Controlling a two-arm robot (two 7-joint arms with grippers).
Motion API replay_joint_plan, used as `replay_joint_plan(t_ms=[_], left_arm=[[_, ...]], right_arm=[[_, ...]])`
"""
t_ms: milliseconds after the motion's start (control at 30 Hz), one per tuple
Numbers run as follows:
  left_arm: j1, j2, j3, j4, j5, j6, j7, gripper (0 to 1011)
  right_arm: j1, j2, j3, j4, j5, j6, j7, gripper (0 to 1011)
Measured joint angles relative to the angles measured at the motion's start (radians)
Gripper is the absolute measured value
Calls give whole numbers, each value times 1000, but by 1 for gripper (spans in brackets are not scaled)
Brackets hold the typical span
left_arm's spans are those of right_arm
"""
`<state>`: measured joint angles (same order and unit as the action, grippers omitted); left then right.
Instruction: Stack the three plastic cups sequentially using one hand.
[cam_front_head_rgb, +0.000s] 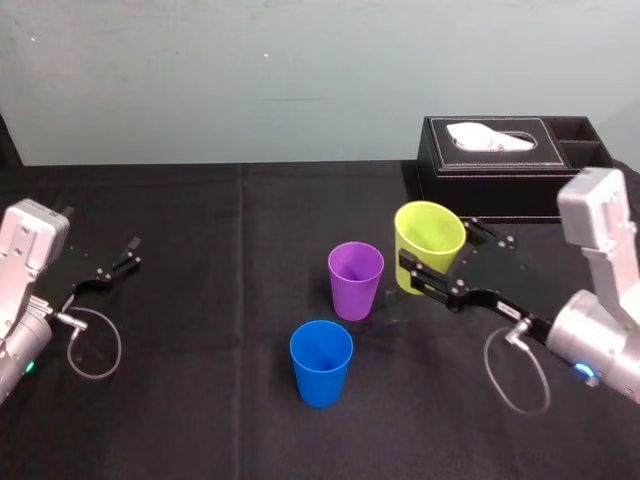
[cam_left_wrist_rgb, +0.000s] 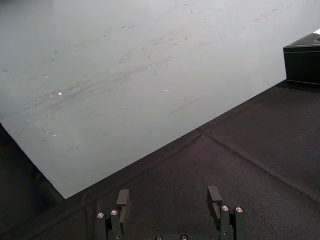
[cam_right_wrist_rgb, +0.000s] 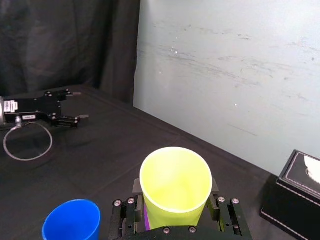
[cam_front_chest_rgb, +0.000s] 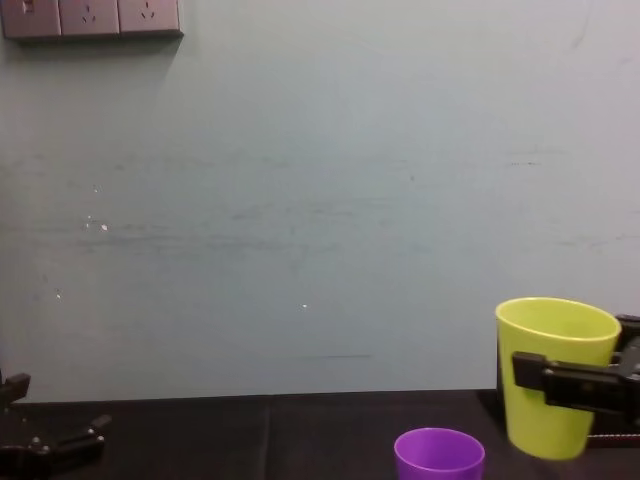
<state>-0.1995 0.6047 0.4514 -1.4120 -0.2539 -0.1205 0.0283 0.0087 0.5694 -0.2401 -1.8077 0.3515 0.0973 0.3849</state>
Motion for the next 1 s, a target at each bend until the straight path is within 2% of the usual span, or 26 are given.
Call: replay_joint_plan(t_ms=[433, 1000], left_arm=[[0, 0, 0, 0, 0, 0, 0, 1010], [0, 0, 0, 0, 0, 0, 0, 1010]], right_arm=[[101, -70, -67, 65, -74, 38, -23, 736], [188, -144, -125, 179, -140, 29, -14, 736]])
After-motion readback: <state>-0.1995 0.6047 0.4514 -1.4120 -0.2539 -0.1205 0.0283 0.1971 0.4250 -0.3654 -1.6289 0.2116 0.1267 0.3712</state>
